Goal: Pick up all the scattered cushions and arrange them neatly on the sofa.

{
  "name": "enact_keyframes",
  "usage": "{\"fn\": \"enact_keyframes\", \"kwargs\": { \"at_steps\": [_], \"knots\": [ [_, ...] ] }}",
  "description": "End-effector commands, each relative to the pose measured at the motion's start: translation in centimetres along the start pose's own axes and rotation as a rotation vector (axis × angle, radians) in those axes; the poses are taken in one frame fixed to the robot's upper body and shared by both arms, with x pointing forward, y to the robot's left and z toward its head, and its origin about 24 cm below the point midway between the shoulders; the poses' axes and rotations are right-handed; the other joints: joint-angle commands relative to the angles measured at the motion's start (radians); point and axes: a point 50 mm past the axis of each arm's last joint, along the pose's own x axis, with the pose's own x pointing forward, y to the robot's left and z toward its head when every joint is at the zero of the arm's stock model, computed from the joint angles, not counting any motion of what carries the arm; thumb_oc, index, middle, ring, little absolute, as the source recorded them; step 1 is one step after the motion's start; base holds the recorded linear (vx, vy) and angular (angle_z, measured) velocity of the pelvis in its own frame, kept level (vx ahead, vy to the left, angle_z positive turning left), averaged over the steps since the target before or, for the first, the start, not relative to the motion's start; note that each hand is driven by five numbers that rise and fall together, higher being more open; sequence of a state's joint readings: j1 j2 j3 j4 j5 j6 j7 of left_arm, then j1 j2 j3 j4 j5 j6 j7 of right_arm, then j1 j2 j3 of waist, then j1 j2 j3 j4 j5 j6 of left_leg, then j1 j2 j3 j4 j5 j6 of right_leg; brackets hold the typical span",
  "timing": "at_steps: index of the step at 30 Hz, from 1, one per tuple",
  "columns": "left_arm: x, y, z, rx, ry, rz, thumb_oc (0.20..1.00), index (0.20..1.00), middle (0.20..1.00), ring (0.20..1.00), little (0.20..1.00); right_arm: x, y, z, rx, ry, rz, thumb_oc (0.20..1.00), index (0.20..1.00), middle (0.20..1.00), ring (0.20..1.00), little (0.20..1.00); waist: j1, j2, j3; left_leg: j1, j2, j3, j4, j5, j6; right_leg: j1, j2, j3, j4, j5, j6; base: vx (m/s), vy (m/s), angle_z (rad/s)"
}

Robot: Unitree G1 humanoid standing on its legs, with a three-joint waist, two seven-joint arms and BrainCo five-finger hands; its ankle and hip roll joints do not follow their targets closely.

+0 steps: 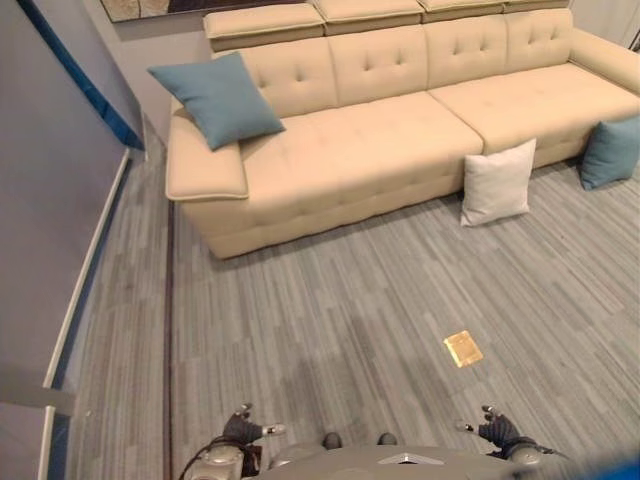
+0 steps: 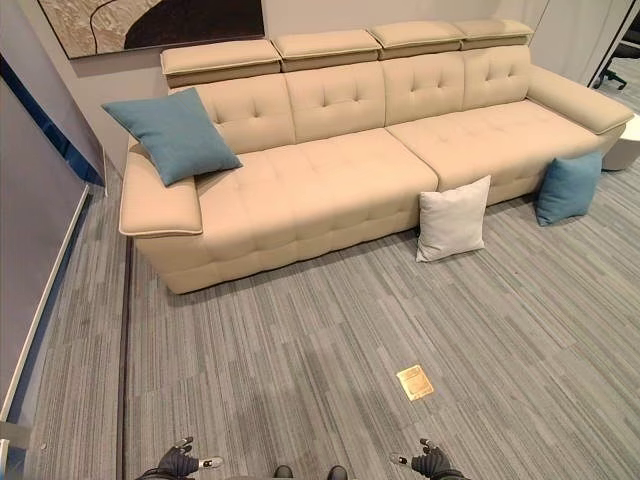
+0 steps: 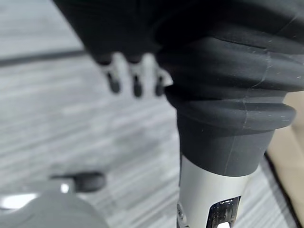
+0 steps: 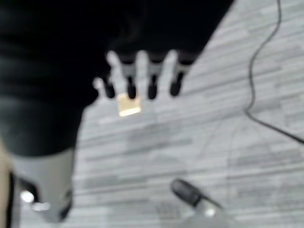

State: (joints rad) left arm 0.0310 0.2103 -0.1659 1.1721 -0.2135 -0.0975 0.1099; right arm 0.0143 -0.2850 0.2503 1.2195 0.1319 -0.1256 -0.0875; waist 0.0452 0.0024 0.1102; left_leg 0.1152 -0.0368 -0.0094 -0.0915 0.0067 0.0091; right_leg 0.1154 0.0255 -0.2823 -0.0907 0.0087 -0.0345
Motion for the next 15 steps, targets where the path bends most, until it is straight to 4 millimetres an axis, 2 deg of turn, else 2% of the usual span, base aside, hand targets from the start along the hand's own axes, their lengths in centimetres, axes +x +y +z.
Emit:
{"fn": "enact_keyframes", "kwargs": {
  "at_steps": [1, 10, 15],
  "knots": [
    [0.6, -0.4, 2.3, 0.018, -0.043, -0.003, 1.0, 1.0, 1.0, 1.0, 1.0, 0.4, -0.8, 1.3, -0.033, -0.021, -0.029, 1.0, 1.0, 1.0, 1.0, 1.0, 0.002, -0.022, 0.035, 0.005, 0.058, 0.06, 0.004, 0.008, -0.086, 0.044, -0.08, -0.041, 0.003, -0.03, 0.137, 0.01, -0.02, 0.05],
    [0.6, -0.1, 2.1, -0.004, -0.032, 0.009, 1.0, 1.0, 1.0, 1.0, 1.0, 0.4, -0.9, 1.6, -0.029, -0.033, -0.027, 1.0, 1.0, 1.0, 1.0, 1.0, 0.012, -0.029, 0.049, -0.004, 0.064, 0.044, 0.021, 0.012, -0.092, 0.046, -0.077, -0.051, 0.003, -0.034, 0.13, 0.01, -0.031, 0.05],
    [0.8, -0.4, 3.3, 0.01, -0.066, 0.001, 1.0, 1.0, 1.0, 1.0, 1.0, 0.5, -1.2, 2.2, -0.017, -0.052, -0.039, 1.0, 1.0, 1.0, 1.0, 1.0, 0.017, -0.041, 0.082, -0.087, 0.056, 0.04, 0.138, -0.008, -0.102, 0.03, -0.089, -0.067, 0.012, -0.037, 0.122, -0.03, -0.023, 0.15]
  ]
}}
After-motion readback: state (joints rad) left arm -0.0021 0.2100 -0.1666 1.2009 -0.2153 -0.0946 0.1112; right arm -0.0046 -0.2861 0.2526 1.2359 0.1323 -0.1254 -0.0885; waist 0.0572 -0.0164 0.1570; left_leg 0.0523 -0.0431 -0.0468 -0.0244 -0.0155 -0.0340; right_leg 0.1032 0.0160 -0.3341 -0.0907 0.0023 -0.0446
